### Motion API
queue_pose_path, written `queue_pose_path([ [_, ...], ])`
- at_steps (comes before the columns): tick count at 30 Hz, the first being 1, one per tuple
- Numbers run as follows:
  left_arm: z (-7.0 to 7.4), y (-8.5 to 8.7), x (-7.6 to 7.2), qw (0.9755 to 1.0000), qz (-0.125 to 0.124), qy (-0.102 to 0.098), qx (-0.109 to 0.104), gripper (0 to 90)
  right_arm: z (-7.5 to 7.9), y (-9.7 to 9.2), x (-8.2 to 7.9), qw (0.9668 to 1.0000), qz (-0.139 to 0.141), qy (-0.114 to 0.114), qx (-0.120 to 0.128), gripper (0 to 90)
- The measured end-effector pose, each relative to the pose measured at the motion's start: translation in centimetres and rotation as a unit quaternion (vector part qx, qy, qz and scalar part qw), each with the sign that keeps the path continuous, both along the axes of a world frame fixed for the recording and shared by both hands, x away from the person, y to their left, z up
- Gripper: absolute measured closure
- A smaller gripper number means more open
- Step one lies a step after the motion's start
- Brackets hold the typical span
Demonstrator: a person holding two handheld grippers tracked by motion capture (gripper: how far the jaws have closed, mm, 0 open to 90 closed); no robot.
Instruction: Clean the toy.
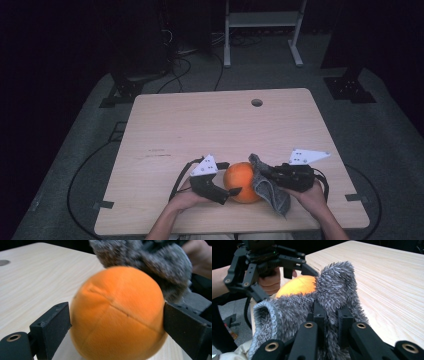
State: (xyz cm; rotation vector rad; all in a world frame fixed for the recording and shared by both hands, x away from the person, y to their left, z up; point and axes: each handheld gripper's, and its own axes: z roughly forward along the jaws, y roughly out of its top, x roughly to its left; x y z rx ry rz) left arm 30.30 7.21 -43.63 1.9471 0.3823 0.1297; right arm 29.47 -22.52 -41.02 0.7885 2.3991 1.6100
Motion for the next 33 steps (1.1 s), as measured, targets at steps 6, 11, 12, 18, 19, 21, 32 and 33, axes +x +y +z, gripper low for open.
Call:
queue_pose_path([
  [6,0.9,-0.2,-0.9,0.9994,0.012,-0.031,0.008,34.9,0.1,-0.3,0.0,0.9999,-0.012,-0.001,0.004,80.4],
  [11,3.0,0.1,-1.5,0.9972,0.036,-0.055,0.036,37.5,1.5,-0.1,-0.5,0.9995,-0.014,-0.024,0.014,80.5],
  [12,3.3,0.2,-1.5,0.9973,0.037,-0.055,0.032,37.5,1.9,0.2,-0.8,0.9993,-0.008,-0.032,0.018,80.5],
  [18,4.3,-0.3,-2.2,0.9962,0.045,-0.058,0.047,37.5,3.6,2.3,-2.3,0.9976,0.019,-0.065,0.018,80.5],
  [19,4.4,-0.4,-2.3,0.9963,0.046,-0.053,0.049,37.3,3.5,2.4,-2.2,0.9976,0.017,-0.065,0.018,80.4],
  [21,4.2,-0.8,-2.3,0.9972,0.036,-0.038,0.054,33.8,2.8,2.1,-1.8,0.9983,0.01,-0.055,0.015,80.4],
  [32,2.2,0.4,-0.9,0.9987,-0.005,-0.025,0.044,13.2,0.0,1.3,-0.2,0.9997,-0.013,-0.02,-0.004,80.2],
  [33,1.8,0.4,-0.7,0.9987,-0.008,-0.023,0.044,12.5,0.0,1.3,-0.2,0.9997,-0.013,-0.02,-0.004,80.2],
])
